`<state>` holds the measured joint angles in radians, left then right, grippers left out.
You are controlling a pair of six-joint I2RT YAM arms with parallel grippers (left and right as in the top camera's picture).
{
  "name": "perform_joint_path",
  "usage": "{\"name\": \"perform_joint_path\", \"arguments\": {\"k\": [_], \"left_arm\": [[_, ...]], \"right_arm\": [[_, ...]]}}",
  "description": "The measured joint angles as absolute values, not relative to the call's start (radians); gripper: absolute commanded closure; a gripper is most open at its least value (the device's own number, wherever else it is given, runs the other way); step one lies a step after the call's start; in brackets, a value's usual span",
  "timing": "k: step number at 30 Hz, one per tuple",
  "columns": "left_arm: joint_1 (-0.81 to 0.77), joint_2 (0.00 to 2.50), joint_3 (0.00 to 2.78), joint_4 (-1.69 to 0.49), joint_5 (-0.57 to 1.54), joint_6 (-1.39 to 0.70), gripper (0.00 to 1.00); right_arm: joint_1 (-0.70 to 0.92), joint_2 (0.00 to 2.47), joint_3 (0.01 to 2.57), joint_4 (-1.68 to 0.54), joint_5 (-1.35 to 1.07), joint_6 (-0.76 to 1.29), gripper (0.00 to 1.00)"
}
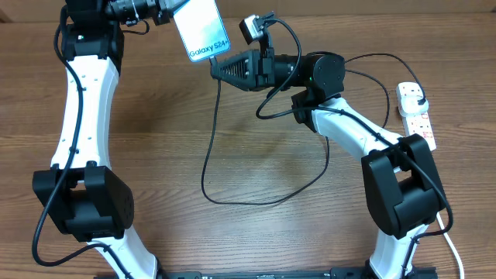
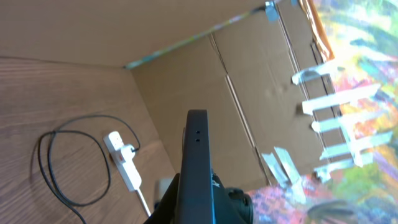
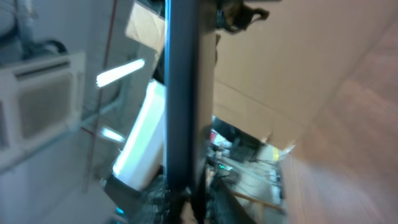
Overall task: Plug charger to phone and switch on socket
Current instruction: 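Push the plug into the phone's bottom port with the right gripper, then open the right gripper and pull it away to the right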
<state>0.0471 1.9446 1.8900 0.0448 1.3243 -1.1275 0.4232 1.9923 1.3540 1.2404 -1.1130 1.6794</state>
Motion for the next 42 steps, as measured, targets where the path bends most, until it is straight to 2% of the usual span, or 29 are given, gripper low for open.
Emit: {"name": "perform_joint_path", "arguments": {"k": [3, 5, 6, 13, 25, 34, 42], "left_arm": [[0.046, 1.945, 1.89, 0.045, 1.34, -1.122, 0.96], [0.046, 1.945, 1.89, 0.045, 1.345, -1.121, 0.96], [0.048, 1.945, 1.89, 0.045, 1.349, -1.12, 0.96], [0.087, 1.945, 1.89, 0.044, 1.372, -1.118, 0.96], [0.103, 1.945, 1.89, 0.045, 1.389, -1.118, 0.95], [0.103, 1.945, 1.89, 0.045, 1.396, -1.118, 0.96], [0.103, 1.945, 1.89, 0.043, 1.395, -1.11, 0.96]], "right_arm": [[0.418, 1.992, 1.354, 1.243, -1.098, 1.67, 0.14], [0.416, 1.992, 1.354, 1.248, -1.092, 1.667, 0.03], [0.415, 1.992, 1.354, 1.246, -1.092, 1.662, 0.01], [0.403, 1.992, 1.354, 1.2, -1.085, 1.651, 0.0], [0.297, 1.992, 1.354, 0.821, -1.115, 1.521, 0.0], [0.224, 1.991, 1.35, 0.249, -1.135, 1.271, 0.03], [0.188, 1.964, 1.348, -0.292, -0.966, 0.933, 0.03]]}}
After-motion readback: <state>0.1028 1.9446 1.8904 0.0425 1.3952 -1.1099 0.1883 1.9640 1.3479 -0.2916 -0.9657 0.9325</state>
